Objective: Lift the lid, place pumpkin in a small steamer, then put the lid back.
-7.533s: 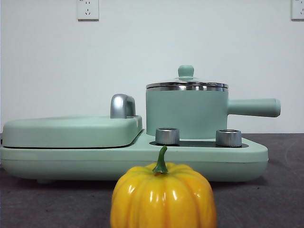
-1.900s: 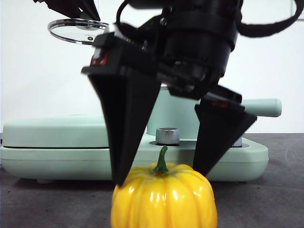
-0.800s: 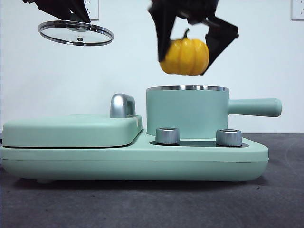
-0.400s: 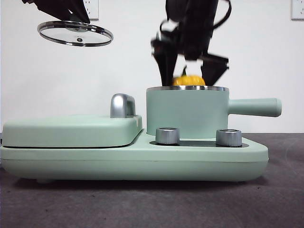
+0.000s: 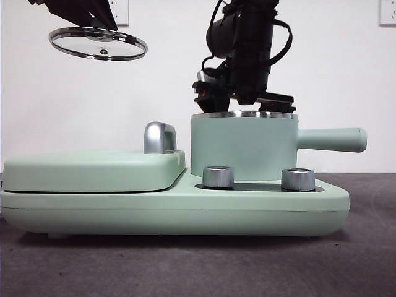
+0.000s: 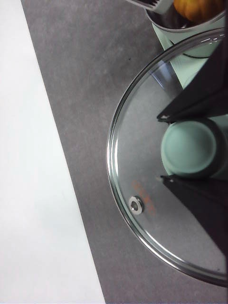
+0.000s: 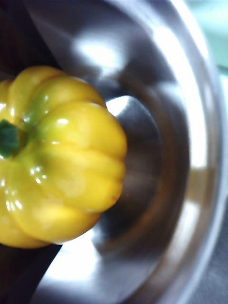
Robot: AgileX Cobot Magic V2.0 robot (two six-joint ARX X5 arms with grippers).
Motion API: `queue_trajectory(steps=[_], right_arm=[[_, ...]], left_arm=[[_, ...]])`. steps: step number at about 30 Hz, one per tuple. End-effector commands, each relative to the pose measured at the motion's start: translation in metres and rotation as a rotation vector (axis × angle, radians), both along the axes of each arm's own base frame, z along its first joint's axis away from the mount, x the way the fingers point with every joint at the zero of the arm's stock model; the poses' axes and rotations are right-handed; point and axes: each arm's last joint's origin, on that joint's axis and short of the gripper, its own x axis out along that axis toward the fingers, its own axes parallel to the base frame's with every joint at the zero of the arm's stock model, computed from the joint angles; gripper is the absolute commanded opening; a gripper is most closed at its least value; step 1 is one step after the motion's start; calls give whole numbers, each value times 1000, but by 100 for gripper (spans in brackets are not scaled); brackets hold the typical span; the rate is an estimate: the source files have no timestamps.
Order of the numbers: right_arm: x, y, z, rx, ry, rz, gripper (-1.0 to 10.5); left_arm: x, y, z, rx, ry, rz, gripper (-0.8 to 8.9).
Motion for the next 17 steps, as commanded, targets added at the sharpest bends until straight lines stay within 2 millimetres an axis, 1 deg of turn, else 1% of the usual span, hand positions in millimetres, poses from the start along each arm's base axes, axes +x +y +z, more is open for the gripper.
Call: queue_trajectory(steps=[1, 2, 4, 5, 8, 11, 14, 17], right_arm=[[3, 9, -9, -20, 2, 19, 341], [3, 9, -9, -20, -4, 21, 354], [2, 11, -9, -19, -7, 25, 448], [2, 11, -9, -19, -6, 25, 467], [2, 11, -7, -18, -7, 25, 500], [2, 11, 1, -14, -15, 25, 502], [1, 10, 21, 2, -52, 24, 505], [-2, 9, 54, 47, -136, 22, 505]], left_arm=[[0, -1, 14, -12, -60, -12, 54], [0, -1, 14, -13, -60, -12, 54], [0, -1, 14, -13, -60, -12, 54], [0, -1, 14, -13, -60, -12, 54], [0, -1, 13, -14, -59, -11, 54], [0, -1, 13, -15, -59, -11, 54], [0, -1, 13, -15, -58, -11, 54], [0, -2, 13, -18, -57, -10, 54]])
